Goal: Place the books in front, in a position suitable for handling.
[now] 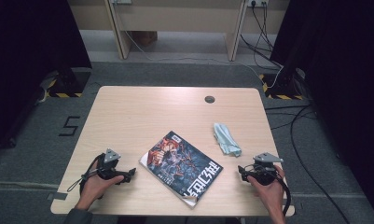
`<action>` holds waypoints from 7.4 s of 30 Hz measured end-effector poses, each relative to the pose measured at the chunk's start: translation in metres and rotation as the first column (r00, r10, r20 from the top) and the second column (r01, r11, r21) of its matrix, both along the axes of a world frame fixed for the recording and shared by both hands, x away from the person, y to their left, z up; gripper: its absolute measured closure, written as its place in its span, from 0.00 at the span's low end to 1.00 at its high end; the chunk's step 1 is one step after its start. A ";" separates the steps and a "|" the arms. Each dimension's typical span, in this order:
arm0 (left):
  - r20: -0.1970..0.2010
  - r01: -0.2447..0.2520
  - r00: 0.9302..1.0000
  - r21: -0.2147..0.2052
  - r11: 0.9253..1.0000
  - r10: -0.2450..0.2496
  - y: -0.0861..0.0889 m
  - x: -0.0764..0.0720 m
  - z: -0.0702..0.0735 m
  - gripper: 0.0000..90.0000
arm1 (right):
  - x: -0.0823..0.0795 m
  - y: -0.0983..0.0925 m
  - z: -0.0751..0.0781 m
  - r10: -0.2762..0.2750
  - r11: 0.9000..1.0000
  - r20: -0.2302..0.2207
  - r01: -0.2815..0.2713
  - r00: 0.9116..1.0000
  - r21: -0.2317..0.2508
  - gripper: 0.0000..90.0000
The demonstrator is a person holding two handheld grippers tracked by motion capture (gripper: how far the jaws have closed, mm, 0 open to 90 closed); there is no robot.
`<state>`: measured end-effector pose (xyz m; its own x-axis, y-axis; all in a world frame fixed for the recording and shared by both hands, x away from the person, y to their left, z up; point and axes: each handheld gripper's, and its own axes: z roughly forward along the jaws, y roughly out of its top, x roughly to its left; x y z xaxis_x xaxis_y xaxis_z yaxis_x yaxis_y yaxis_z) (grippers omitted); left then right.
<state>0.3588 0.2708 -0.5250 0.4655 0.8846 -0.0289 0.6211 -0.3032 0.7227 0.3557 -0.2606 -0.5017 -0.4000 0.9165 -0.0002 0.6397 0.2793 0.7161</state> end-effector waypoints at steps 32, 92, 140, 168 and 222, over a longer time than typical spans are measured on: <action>0.040 0.068 0.997 -0.187 0.980 -0.061 -0.047 0.028 0.030 0.36 | -0.012 0.050 0.012 0.201 0.977 0.026 -0.202 0.979 0.068 0.38; -0.060 0.133 0.990 0.073 0.988 -0.129 -0.066 -0.051 0.028 0.70 | -0.015 0.137 -0.003 0.365 0.927 -0.058 -0.368 0.929 -0.068 0.29; -0.060 0.114 0.991 -0.112 0.987 -0.121 -0.065 -0.038 0.032 0.43 | 0.027 0.148 0.002 0.305 0.948 -0.074 -0.295 0.950 0.119 0.34; -0.063 0.210 0.976 0.055 0.976 -0.206 -0.106 -0.050 0.023 0.45 | 0.055 0.158 -0.006 0.278 0.959 -0.058 -0.274 0.959 0.070 0.36; 0.030 0.104 0.994 -0.080 0.991 -0.101 -0.093 -0.034 0.019 0.29 | 0.095 0.048 0.035 0.053 0.998 0.068 -0.056 0.996 0.032 0.49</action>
